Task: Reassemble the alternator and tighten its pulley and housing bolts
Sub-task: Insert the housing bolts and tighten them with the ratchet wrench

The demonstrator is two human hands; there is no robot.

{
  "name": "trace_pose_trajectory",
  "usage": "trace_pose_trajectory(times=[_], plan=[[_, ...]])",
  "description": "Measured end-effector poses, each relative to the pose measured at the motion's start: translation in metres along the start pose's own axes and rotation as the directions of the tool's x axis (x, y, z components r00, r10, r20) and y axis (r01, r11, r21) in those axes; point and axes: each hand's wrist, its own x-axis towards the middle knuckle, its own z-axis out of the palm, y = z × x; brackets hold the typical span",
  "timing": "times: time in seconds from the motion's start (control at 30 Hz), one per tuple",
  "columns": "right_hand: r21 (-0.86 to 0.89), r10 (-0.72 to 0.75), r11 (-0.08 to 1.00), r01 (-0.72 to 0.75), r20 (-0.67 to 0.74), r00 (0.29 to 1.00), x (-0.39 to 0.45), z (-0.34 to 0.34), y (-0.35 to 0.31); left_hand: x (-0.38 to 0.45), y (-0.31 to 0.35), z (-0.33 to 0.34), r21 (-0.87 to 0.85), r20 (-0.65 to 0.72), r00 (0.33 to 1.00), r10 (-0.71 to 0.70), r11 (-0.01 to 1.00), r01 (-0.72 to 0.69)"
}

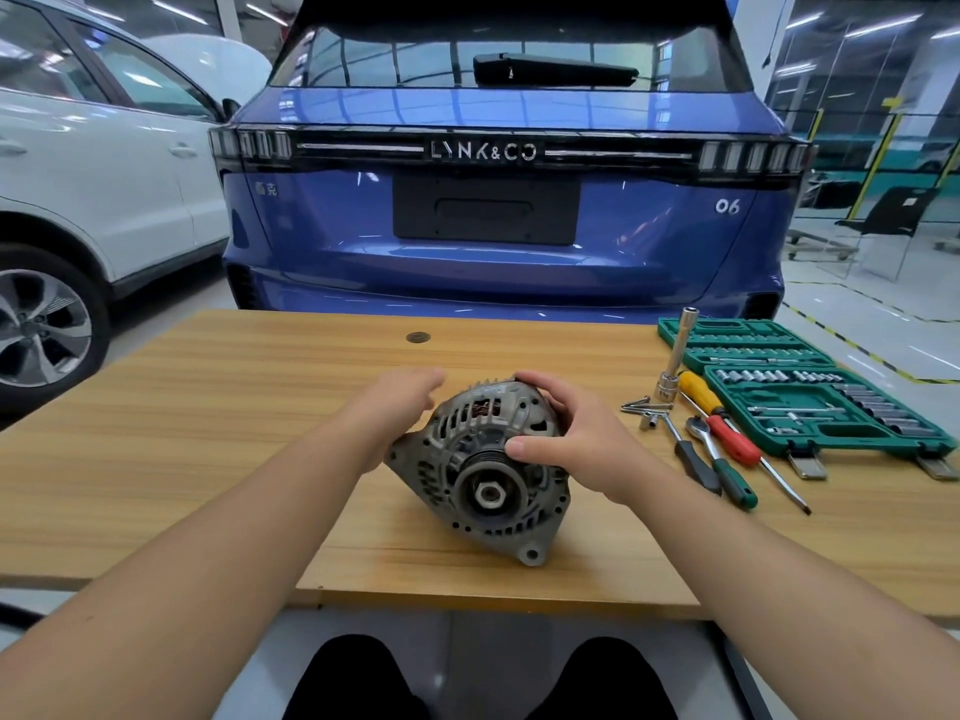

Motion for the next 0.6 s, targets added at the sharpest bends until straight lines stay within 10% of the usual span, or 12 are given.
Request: trace_pose_trajectory(times=[0.6], plan=[[0.185,-0.007,0.982,0.037,-0.165,0.986,-0.003,0.029,0.024,0.008,-0.006,0.013,0.019,0.125,0.989,-0.078,0.997,0.077]])
